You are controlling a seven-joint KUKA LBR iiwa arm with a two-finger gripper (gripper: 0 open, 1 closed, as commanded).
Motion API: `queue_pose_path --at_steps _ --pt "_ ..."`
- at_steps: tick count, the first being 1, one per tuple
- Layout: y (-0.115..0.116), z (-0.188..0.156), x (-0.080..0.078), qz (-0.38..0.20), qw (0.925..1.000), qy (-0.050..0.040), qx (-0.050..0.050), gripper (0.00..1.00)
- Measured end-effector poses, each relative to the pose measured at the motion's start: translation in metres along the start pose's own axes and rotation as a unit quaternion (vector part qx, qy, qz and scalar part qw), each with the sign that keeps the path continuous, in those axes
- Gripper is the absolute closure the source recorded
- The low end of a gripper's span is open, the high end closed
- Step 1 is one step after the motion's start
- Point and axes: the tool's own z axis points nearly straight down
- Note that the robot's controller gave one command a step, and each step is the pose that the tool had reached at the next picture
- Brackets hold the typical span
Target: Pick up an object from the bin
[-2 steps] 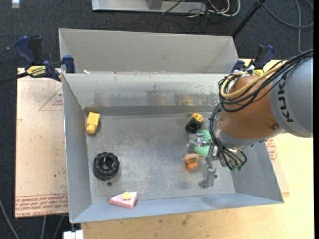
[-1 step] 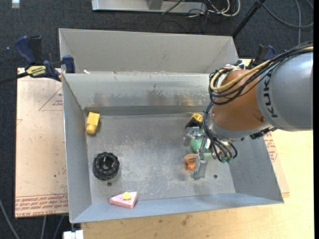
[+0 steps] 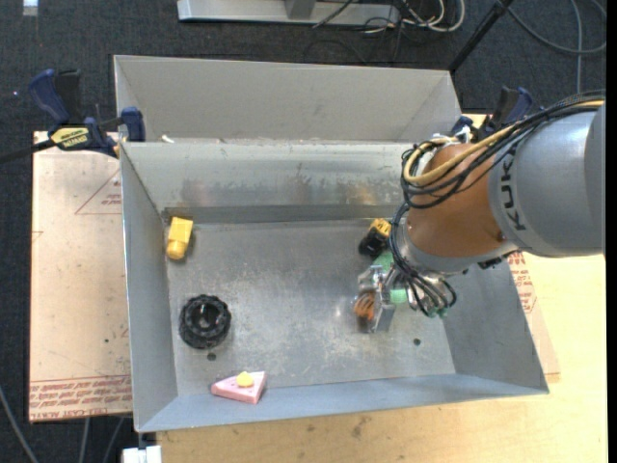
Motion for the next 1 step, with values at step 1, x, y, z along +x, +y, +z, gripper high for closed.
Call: queue_pose_path --at_steps 1 --pt "0.0001 0.0000 0.0000 0.000 1.0000 0.0000 0.000 1.00"
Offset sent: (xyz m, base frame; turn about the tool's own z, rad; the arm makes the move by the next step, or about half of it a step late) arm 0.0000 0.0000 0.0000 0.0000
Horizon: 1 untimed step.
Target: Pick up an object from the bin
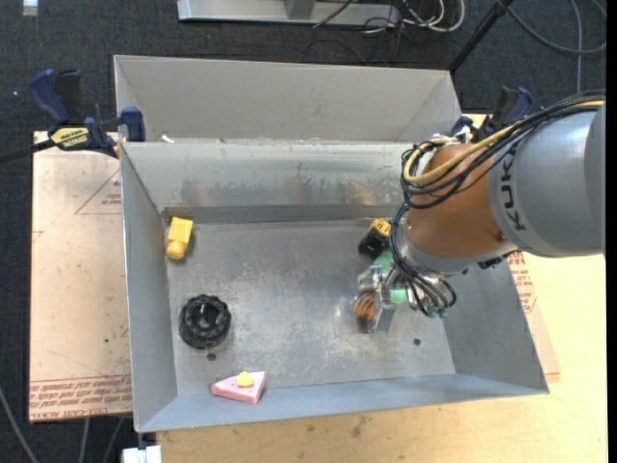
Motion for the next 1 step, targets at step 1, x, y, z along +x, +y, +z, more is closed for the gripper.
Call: queue_pose_path --at_steps 1 --pt "0.0000 0.0000 0.0000 0.000 1.0000 0.0000 0.000 1.00"
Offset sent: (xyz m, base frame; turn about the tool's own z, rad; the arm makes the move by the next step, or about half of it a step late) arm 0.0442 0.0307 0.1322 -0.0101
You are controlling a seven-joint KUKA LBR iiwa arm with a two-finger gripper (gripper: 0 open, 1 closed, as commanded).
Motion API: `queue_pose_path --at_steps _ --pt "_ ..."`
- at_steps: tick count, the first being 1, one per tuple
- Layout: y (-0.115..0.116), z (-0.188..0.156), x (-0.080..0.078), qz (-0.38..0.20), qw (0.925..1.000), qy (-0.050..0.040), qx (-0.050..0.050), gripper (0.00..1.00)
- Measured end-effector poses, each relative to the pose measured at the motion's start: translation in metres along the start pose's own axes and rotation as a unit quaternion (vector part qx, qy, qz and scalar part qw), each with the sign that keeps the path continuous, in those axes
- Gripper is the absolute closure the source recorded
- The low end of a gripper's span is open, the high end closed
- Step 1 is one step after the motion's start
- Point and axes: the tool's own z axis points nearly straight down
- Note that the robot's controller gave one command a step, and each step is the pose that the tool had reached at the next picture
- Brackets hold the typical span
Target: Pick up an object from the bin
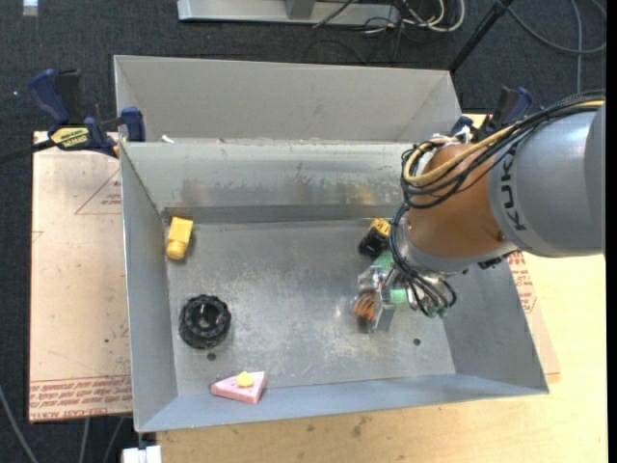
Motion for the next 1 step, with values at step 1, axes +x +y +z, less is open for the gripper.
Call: queue_pose_path --at_steps 1 --pt "0.0306 -0.1323 -0.0460 -0.006 1.0000 -0.0016 0.000 1.00"
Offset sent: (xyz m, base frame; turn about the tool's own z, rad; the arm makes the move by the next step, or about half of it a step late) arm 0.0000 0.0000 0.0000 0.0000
